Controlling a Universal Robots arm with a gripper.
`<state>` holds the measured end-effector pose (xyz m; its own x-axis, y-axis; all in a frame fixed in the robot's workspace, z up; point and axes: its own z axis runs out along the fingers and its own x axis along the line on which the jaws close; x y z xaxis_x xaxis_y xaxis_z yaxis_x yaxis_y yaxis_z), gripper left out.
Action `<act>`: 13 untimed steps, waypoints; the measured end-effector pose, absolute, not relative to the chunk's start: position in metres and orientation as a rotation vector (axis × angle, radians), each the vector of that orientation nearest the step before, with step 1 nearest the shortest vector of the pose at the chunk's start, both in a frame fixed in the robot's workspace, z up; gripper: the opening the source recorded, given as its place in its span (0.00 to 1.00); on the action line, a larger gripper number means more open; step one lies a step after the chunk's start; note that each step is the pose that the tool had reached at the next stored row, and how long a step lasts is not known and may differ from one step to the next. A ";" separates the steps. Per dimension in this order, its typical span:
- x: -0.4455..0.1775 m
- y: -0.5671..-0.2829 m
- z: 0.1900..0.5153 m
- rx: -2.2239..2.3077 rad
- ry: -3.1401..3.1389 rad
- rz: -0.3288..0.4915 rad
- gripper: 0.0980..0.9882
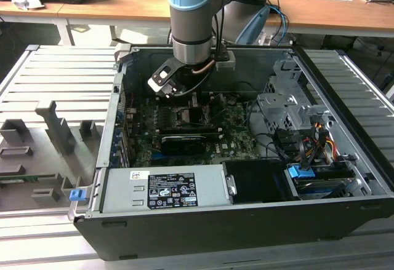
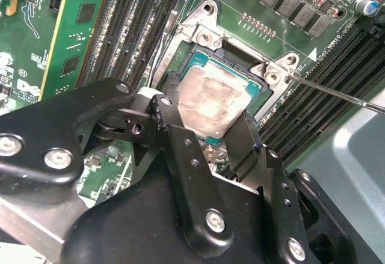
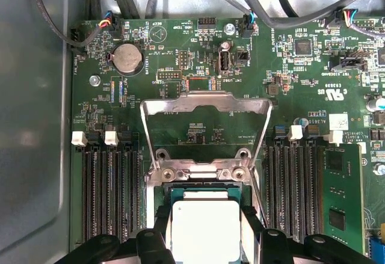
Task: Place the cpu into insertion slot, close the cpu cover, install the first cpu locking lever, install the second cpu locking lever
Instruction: 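Place the cpu into insertion slot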
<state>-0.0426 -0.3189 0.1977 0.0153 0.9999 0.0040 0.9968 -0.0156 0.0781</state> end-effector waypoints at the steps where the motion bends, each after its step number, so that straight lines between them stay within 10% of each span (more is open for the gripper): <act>1: -0.043 -0.319 0.198 2.200 2.166 0.090 0.50; 13: -0.043 -0.319 0.210 2.202 2.169 0.084 0.56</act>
